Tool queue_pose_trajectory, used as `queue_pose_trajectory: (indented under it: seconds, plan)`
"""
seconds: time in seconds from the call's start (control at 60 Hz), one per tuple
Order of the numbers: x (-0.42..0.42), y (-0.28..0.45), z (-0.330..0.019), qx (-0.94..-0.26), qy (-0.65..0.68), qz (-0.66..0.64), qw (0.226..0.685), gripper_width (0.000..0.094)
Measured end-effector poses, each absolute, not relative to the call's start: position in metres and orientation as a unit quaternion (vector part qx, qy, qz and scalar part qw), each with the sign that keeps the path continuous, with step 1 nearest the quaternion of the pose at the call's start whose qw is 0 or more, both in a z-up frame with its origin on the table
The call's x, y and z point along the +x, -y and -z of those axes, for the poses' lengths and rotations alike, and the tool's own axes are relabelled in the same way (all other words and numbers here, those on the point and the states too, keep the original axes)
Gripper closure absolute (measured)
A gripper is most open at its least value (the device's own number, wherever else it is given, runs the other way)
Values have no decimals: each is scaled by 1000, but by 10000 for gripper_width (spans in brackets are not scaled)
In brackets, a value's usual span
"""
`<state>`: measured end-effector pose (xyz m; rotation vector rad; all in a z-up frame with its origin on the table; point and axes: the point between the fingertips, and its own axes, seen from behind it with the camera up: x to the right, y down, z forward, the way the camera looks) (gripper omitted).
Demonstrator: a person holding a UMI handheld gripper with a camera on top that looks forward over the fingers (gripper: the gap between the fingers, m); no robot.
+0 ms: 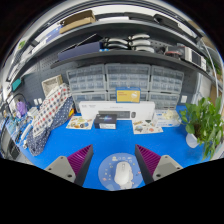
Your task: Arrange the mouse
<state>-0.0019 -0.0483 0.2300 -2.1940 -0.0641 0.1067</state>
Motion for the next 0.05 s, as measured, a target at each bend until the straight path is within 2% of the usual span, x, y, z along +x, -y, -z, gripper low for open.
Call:
queue_pose_trajectory:
  seconds: [0.05]
  plan:
    - [-3, 49, -228, -890, 25, -43, 453, 84]
